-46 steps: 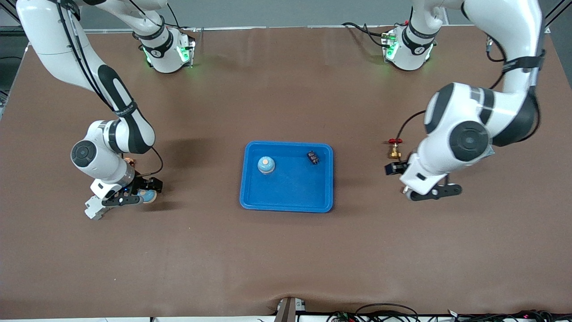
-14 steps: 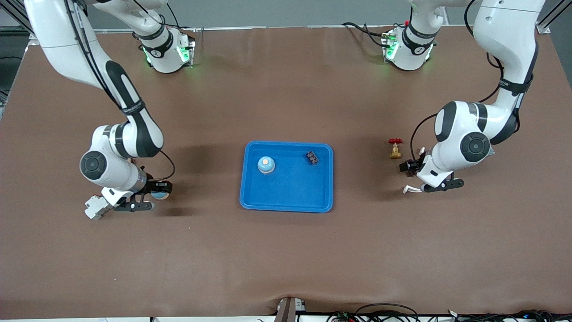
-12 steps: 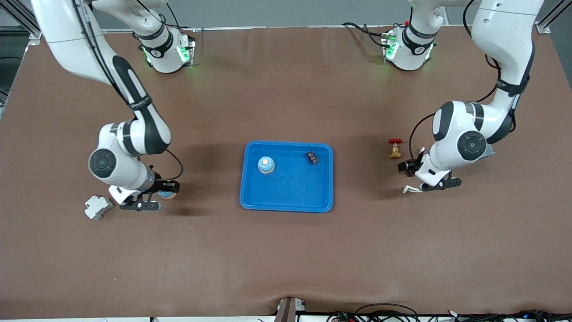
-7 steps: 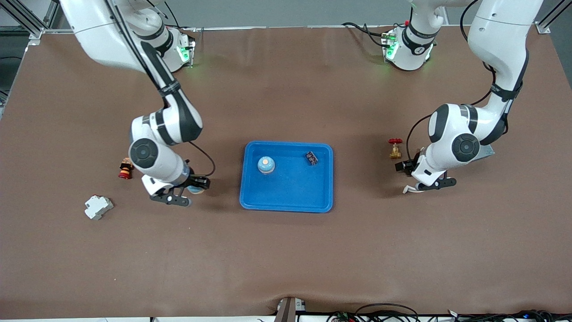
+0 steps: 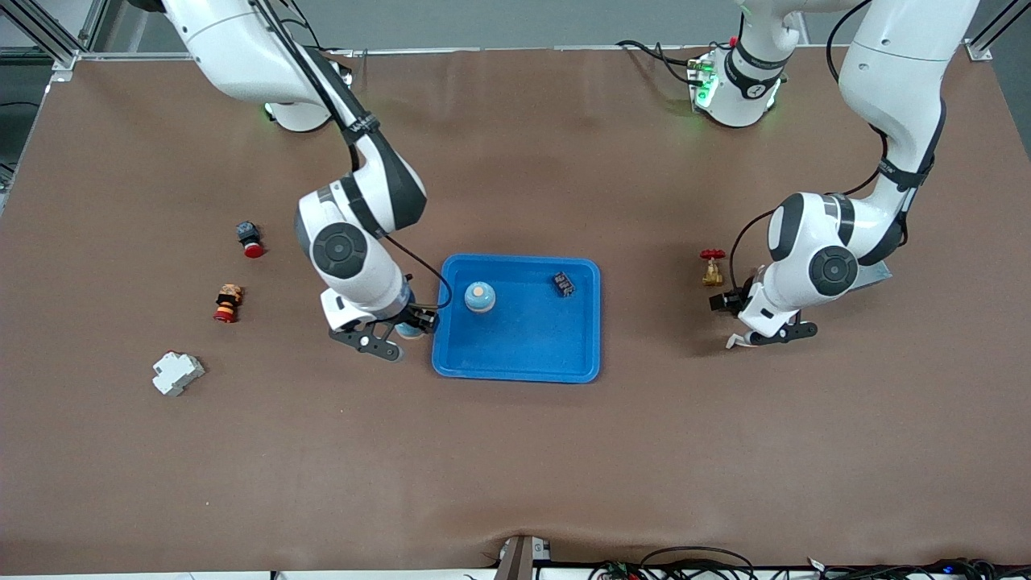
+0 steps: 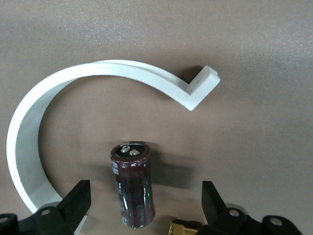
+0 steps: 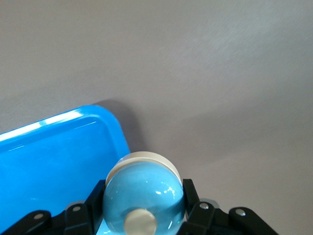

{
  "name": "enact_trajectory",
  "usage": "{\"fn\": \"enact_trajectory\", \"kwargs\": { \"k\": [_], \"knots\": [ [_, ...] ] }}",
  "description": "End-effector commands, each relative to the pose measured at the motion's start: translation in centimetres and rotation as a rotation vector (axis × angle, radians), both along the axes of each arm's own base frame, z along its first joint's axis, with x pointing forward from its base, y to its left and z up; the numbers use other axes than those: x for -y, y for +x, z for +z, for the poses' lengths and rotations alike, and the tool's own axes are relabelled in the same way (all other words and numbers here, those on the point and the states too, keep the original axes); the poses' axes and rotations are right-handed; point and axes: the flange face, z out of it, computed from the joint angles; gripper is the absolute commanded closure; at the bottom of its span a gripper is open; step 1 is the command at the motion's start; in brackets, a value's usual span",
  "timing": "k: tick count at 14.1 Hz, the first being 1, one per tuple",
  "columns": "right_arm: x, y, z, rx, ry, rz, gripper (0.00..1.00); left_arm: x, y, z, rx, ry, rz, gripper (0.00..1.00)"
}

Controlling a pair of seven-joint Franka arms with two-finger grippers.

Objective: Place electrolytic capacitor and blue bell in tray
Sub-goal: 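Carry the second capacitor with the left gripper over the blue tray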

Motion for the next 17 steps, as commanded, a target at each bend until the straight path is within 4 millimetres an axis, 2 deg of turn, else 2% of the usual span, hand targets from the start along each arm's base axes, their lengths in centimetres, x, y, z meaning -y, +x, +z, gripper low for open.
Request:
{"fn": "enact_trajectory", "kwargs": {
  "k": [1, 3, 7, 10, 12, 13, 17],
  "knots": [
    [-2.6, 0.8, -1.1, 0.002, -0.006, -0.053, 1.00, 0.0, -0.4, -0.1, 0.004, -0.008, 0.023, 0.00],
    [-4.2, 0.7, -1.7, 0.004, -0.001, -0.074, 1.00, 0.0, -0.5, -0.2, 0.001, -0.007, 0.024, 0.00],
    [-5.5, 0.9, -3.3, 0.005, 0.003, -0.113, 1.00, -0.1, -0.4, 0.0, 0.004, -0.007, 0.026, 0.37],
    [-6.9, 1.1, -4.8, 0.010, 0.004, -0.124, 1.00, 0.0, -0.4, 0.1, 0.007, -0.008, 0.026, 0.60],
    [-7.4, 1.6, -5.7, 0.020, 0.012, -0.146, 1.00, -0.1, -0.2, 0.5, 0.013, -0.008, 0.027, 0.84],
    [-8.1, 1.3, -5.9, 0.023, 0.015, -0.148, 1.00, 0.0, -0.1, 0.6, 0.014, -0.008, 0.026, 0.93],
    [-8.3, 1.2, -6.7, 0.021, 0.012, -0.152, 1.00, 0.3, 1.7, 3.0, 0.003, -0.005, 0.020, 1.00]
  ]
}}
